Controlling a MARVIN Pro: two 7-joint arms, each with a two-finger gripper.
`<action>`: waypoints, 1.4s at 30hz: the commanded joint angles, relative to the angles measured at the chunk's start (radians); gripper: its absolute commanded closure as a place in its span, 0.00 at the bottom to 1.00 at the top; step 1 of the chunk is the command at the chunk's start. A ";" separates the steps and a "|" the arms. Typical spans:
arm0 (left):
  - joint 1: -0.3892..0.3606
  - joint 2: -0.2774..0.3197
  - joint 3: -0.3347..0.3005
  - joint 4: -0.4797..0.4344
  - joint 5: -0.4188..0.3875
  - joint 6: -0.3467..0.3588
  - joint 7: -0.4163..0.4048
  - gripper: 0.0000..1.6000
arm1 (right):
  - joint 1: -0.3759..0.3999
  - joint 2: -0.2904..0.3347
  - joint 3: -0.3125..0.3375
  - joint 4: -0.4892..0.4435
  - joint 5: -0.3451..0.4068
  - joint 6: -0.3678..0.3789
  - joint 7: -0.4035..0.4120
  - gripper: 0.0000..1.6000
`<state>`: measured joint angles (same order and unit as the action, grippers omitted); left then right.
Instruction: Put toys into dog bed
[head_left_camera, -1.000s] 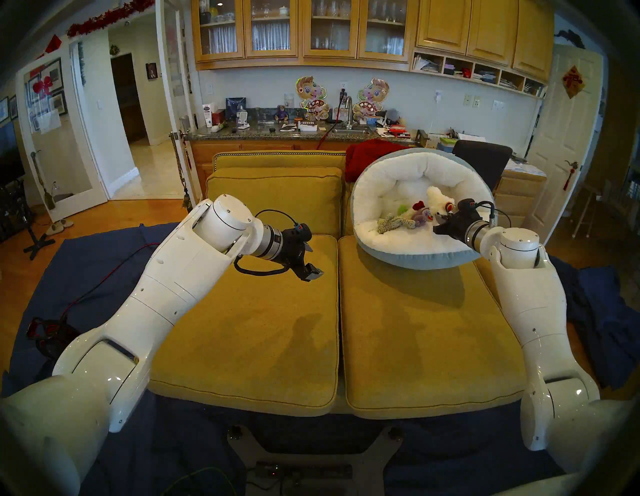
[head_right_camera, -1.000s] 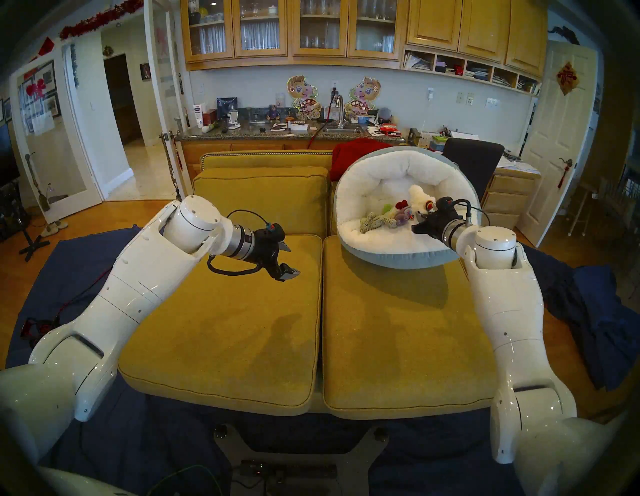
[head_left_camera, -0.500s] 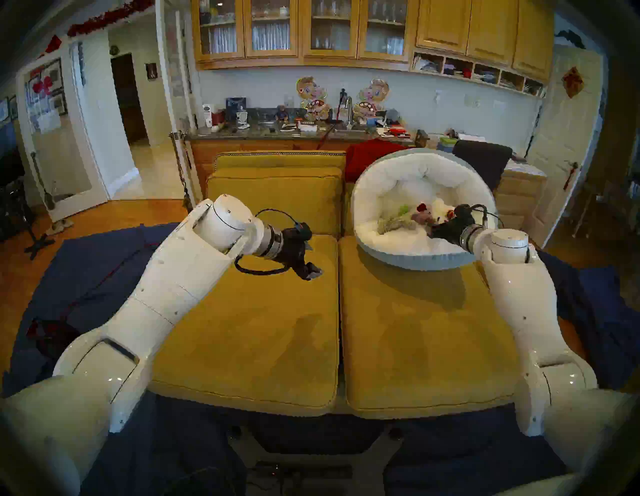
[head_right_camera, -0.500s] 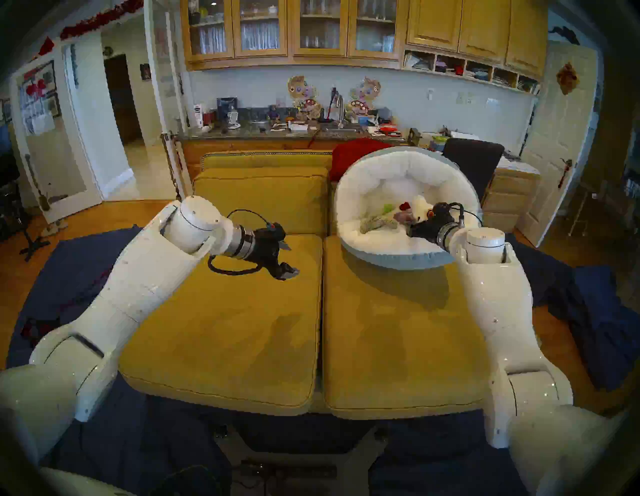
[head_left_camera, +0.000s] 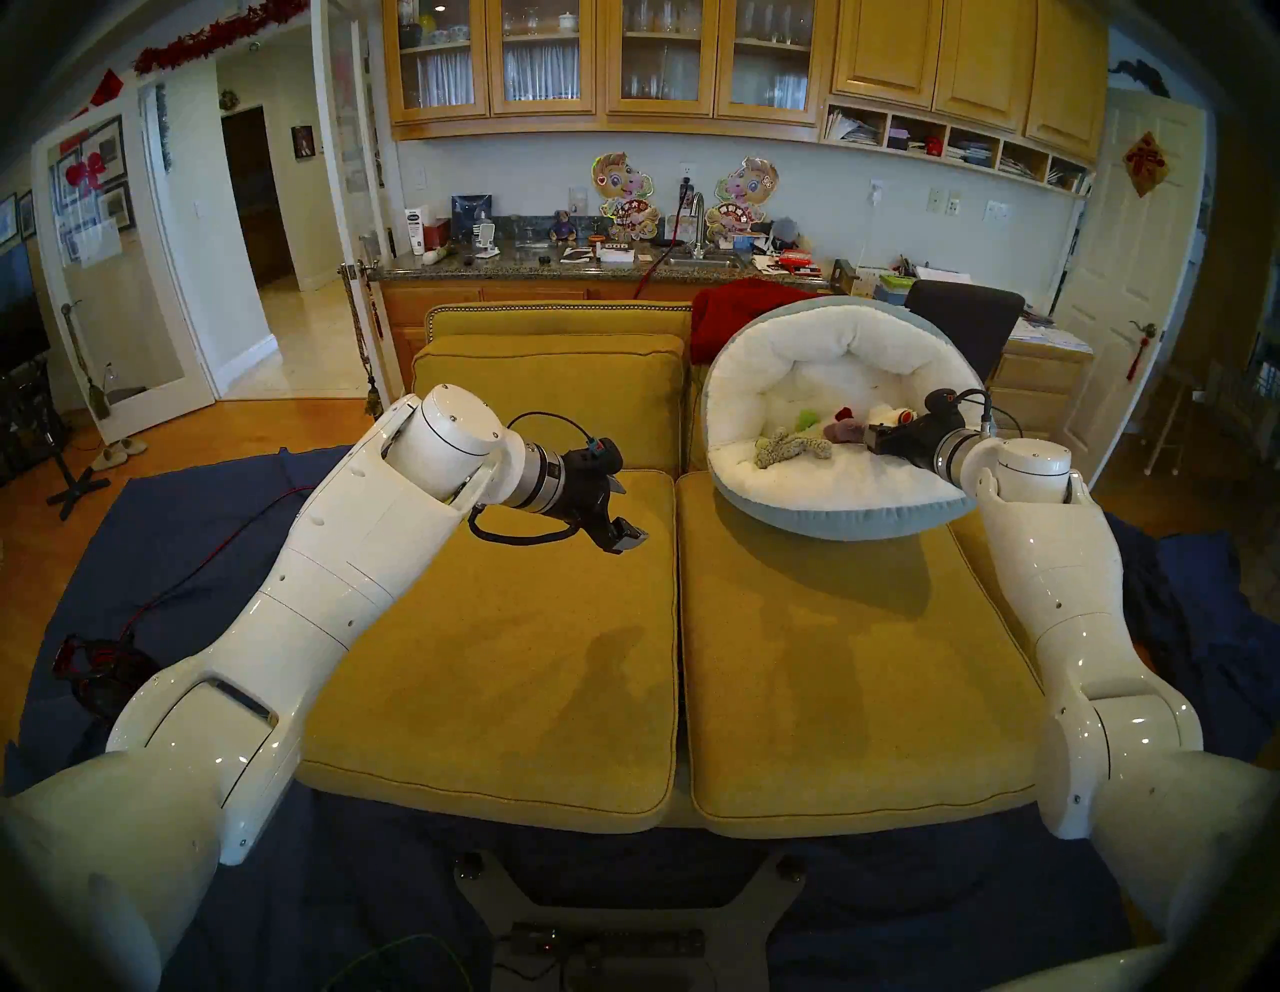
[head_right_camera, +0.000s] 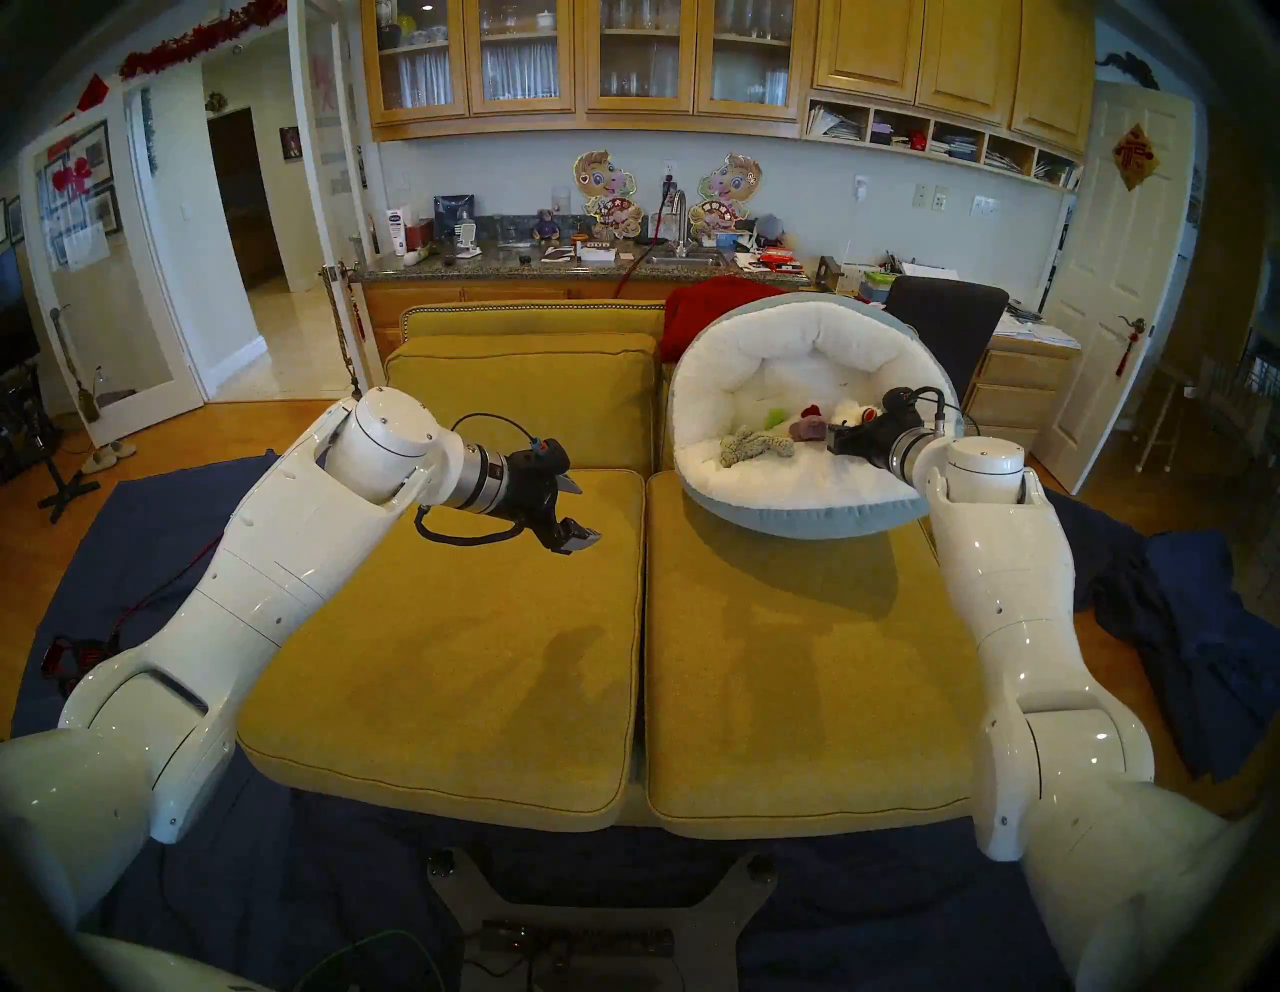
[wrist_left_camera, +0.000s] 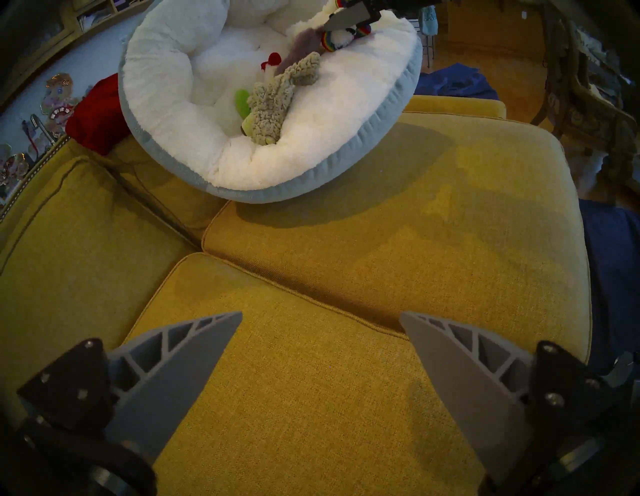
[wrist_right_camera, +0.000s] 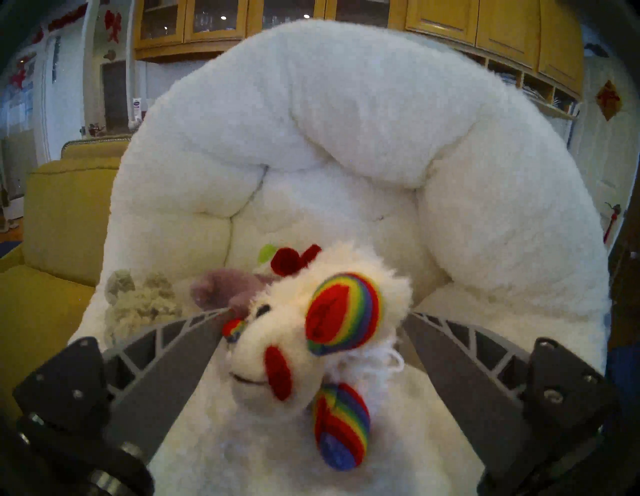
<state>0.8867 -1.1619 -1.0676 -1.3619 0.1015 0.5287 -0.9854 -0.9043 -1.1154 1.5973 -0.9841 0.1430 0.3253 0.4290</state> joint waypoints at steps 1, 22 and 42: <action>-0.039 -0.003 -0.030 -0.026 -0.019 -0.009 -0.010 0.00 | 0.049 0.033 0.014 -0.063 0.044 -0.083 0.118 0.00; -0.036 -0.005 -0.036 -0.021 -0.017 -0.013 -0.031 0.00 | -0.271 0.109 0.150 -0.314 0.200 -0.127 0.461 0.00; -0.029 -0.005 -0.033 -0.018 -0.014 -0.015 -0.030 0.00 | -0.587 0.099 0.310 -0.483 0.253 -0.117 0.601 0.00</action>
<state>0.8915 -1.1652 -1.0829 -1.3632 0.0901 0.5179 -1.0192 -1.3835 -1.0131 1.8469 -1.4035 0.3680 0.2082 0.9972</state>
